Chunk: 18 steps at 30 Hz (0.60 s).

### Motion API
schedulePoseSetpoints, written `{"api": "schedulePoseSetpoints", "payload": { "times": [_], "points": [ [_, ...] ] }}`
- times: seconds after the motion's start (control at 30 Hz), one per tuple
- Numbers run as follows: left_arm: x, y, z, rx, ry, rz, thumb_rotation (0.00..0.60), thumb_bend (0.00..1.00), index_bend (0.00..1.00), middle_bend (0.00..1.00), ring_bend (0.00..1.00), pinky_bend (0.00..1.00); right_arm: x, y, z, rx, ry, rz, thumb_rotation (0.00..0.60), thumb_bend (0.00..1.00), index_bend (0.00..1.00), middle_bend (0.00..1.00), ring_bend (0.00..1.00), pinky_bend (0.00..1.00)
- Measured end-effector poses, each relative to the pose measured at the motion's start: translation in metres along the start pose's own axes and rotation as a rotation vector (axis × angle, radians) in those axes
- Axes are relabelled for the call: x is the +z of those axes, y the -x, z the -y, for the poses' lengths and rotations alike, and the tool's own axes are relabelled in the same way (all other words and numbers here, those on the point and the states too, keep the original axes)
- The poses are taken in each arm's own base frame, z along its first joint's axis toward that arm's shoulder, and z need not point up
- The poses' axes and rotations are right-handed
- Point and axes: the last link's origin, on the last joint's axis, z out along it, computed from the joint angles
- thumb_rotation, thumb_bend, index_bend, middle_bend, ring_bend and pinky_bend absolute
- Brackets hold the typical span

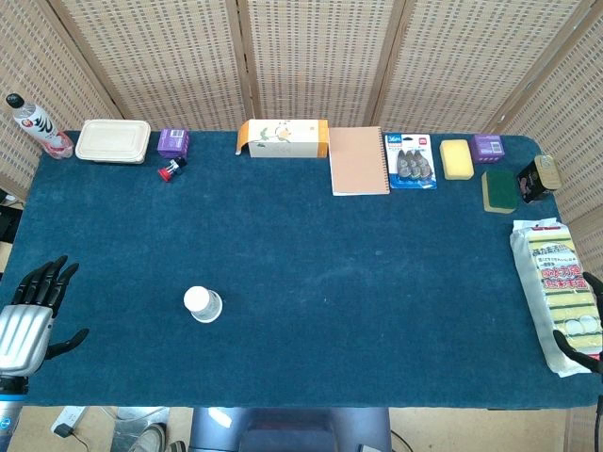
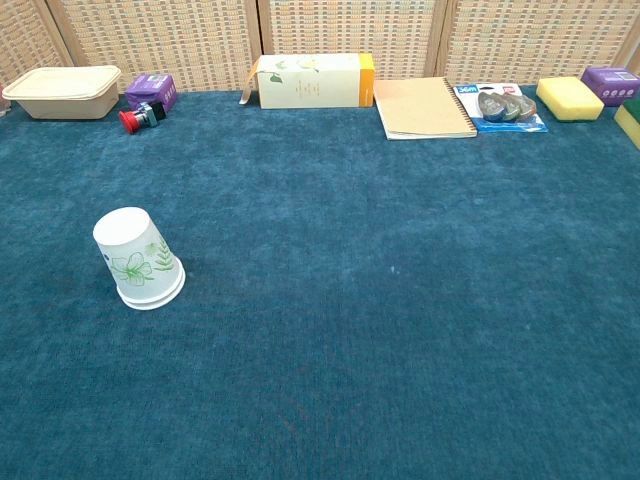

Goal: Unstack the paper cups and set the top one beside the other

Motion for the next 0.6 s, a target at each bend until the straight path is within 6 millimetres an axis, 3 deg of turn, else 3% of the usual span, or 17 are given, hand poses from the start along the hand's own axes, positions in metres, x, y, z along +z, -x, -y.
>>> {"api": "schedulePoseSetpoints", "payload": {
  "times": [0.4, 0.6],
  "points": [
    [-0.001, -0.001, -0.003, -0.032, 0.032, 0.028, 0.600, 0.15, 0.00, 0.00, 0.00, 0.08, 0.000, 0.001, 0.001, 0.010, 0.018, -0.009, 0.600, 0.27, 0.11, 0.01, 0.00, 0.00],
    [0.014, 0.000, -0.018, -0.049, 0.102, 0.073, 0.600, 0.15, 0.00, 0.00, 0.00, 0.08, 0.000, 0.004, 0.002, 0.036, 0.013, 0.026, 0.600, 0.27, 0.11, 0.00, 0.00, 0.00]
  ]
}}
